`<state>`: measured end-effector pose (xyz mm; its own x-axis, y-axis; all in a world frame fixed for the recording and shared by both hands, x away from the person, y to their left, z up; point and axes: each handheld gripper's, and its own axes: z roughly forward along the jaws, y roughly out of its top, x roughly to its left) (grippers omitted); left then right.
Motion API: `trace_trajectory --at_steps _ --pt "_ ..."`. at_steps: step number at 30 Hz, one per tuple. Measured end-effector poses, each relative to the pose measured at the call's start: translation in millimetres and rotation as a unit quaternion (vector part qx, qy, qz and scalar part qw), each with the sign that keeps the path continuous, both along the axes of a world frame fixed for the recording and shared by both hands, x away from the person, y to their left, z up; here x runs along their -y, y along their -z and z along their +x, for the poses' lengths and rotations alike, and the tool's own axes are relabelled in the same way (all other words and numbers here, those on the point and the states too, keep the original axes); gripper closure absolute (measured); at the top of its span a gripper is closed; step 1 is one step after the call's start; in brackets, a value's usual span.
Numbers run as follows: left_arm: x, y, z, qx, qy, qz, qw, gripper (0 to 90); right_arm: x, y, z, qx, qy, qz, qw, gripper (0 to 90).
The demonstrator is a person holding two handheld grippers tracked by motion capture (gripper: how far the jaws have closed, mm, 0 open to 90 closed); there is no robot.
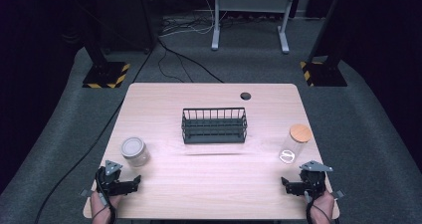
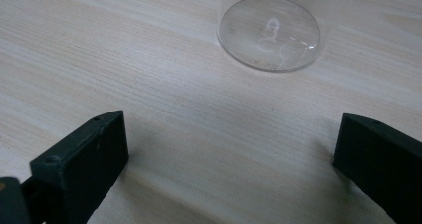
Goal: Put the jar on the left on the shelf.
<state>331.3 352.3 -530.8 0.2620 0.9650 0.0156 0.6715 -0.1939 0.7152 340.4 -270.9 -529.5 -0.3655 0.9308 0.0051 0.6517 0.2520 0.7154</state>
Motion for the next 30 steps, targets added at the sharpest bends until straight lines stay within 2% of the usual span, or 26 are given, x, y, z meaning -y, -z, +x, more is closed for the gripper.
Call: trace_trajectory --at_steps 7,11,16,19,23,26,30 --pt "2.9 -0.2 -0.9 0.011 -0.006 0.013 0.9998 0.2 -0.4 0.2 0.3 0.001 0.002 0.0 1.0 0.0" --pt "1.4 -0.2 -0.6 0.006 -0.007 0.008 0.9999 0.2 -0.7 0.1 0.1 0.0 0.0 0.0 1.0 0.0" --pt "1.8 -0.5 -0.9 0.01 0.007 0.011 0.9999 0.0 -0.5 0.2 0.4 0.0 -0.001 0.0 1.0 0.0" --pt "-0.9 -1.6 -1.0 0.01 0.001 -0.006 0.9999 0.0 -0.4 0.2 0.7 0.001 -0.001 0.0 1.0 0.0" --pt "-1.1 -2.7 -1.2 0.011 0.002 -0.005 0.9999 0.0 -0.4 0.2 0.8 0.001 -0.002 0.0 1.0 0.0" --pt "-0.6 -4.0 -0.7 0.011 0.003 -0.018 0.9998 0.0 -0.4 0.2 0.8 0.001 -0.002 0.0 1.0 0.0" --pt "3.0 -4.1 0.3 0.011 0.008 -0.015 0.9998 0.0 -0.4 0.2 0.8 0.001 -0.002 0.0 1.0 0.0"
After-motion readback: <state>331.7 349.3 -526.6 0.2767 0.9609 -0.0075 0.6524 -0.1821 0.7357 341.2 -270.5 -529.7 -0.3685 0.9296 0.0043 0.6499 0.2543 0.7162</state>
